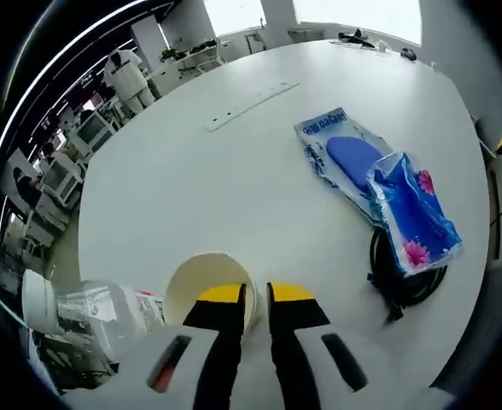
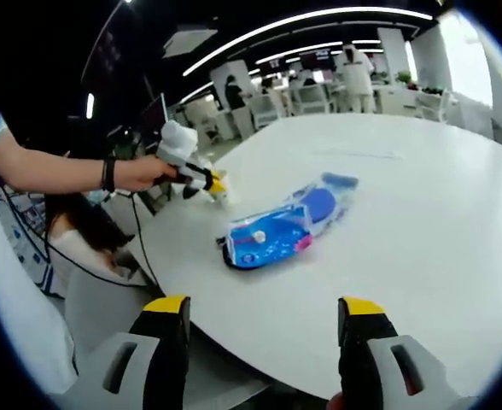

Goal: Arrange the tabletop items into an orderly group along one side of the table until the central work area is clear of visible clutter.

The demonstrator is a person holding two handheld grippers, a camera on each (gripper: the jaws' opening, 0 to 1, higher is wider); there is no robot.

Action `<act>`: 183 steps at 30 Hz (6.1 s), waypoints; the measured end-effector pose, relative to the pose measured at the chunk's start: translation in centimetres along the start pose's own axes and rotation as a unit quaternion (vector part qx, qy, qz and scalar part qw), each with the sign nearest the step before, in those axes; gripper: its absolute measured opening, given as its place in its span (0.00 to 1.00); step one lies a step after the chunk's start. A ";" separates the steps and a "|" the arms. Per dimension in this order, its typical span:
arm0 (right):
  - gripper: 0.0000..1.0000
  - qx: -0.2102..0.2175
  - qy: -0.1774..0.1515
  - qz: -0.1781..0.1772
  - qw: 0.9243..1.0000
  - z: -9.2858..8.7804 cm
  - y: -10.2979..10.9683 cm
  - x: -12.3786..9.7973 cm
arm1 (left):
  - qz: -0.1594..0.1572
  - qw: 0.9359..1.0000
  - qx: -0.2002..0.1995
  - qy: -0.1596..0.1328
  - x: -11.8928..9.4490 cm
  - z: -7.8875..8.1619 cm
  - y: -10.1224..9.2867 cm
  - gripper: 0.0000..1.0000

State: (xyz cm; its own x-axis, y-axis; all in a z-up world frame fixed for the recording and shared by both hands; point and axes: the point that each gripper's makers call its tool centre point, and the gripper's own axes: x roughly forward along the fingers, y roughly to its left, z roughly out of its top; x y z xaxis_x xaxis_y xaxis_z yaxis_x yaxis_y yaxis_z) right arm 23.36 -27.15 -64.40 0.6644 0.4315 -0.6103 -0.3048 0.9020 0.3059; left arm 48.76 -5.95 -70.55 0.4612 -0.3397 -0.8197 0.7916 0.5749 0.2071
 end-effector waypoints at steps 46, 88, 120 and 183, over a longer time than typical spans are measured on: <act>0.71 -0.012 0.004 0.011 1.000 1.1 -1.0 0.1 | 0.055 0.956 -0.276 -0.081 -2.7 -5.8 0.5 0.21; 0.70 0.018 0.019 -0.031 0.999 -0.8 1.3 1.1 | -0.006 0.941 -0.315 -0.121 -4.1 -8.0 -1.8 0.22; 0.61 -0.001 0.040 -0.013 0.999 0.3 0.2 5.5 | -0.105 0.943 -0.292 -0.122 -7.5 -8.7 -13.2 0.36; 0.00 0.093 0.044 -0.011 0.995 4.6 -6.6 15.8 | -0.083 0.922 -0.368 -0.085 -1.5 -0.6 -17.7 0.08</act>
State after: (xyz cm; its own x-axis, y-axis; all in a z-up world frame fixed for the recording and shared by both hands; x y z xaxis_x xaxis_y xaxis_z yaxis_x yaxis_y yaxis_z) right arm 38.96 -26.34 -72.68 0.6051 0.4186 -0.6773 -0.1532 0.8959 0.4169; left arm 33.83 -15.18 -73.29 0.4639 -0.5451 -0.6984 0.4001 0.8322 -0.3838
